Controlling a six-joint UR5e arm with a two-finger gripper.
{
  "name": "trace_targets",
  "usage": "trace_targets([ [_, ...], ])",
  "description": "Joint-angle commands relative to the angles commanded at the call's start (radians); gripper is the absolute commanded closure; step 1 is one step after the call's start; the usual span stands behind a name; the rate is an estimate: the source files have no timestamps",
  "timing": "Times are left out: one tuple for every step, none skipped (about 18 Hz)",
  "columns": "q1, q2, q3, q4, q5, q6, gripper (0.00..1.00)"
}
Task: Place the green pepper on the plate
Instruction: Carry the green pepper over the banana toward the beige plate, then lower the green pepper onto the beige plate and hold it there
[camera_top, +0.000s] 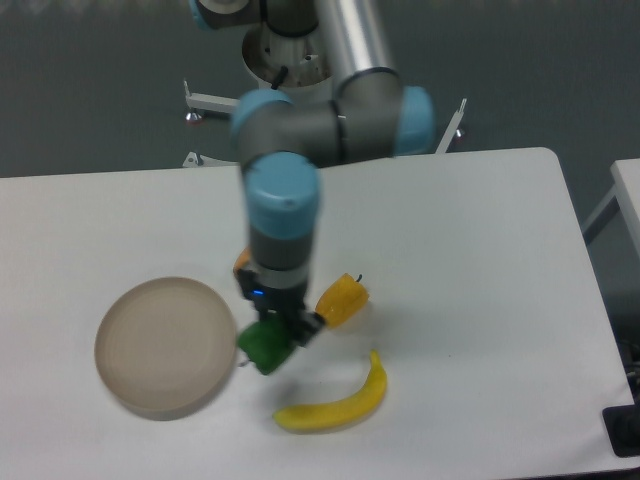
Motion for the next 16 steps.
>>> trace_targets([
  [-0.026, -0.009, -0.014, 0.063, 0.002, -0.099, 0.65],
  [-0.037, -0.009, -0.035, 0.103, 0.003, -0.14, 0.65],
  [-0.046, -0.009, -0.057, 0.135, 0.002, -0.161, 0.65],
  [-0.057, -0.009, -0.072, 0.154, 0.003, -0.169, 0.65],
  [-0.065, -0.008, -0.087, 0.157, 0.002, -0.169, 0.65],
  [-0.068, -0.005, -0.107, 0.158, 0.002, -0.169, 0.65],
  [-0.069, -0.005, -0.121, 0.163, 0.002, -0.168, 0.65],
  [-0.069, -0.008, -0.126, 0.169, 0.002, -0.166, 0.65],
  [-0.072, -0.009, -0.132, 0.184, 0.002, -0.166, 0.65],
  [-0.081, -0.011, -0.144, 0.204, 0.0, -0.165, 0.65],
  [-0.083, -0.011, -0.161, 0.23, -0.002, -0.165, 0.65],
  [-0.083, -0.012, -0.176, 0.256, -0.003, -0.165, 0.65],
  [-0.085, -0.012, -0.186, 0.269, -0.003, -0.163, 0.65],
  [-0.088, -0.015, -0.193, 0.27, -0.003, -0.16, 0.65],
  [-0.091, -0.024, -0.196, 0.272, -0.002, -0.162, 0.65],
  [-0.091, -0.031, -0.196, 0.272, -0.002, -0.16, 0.65],
])
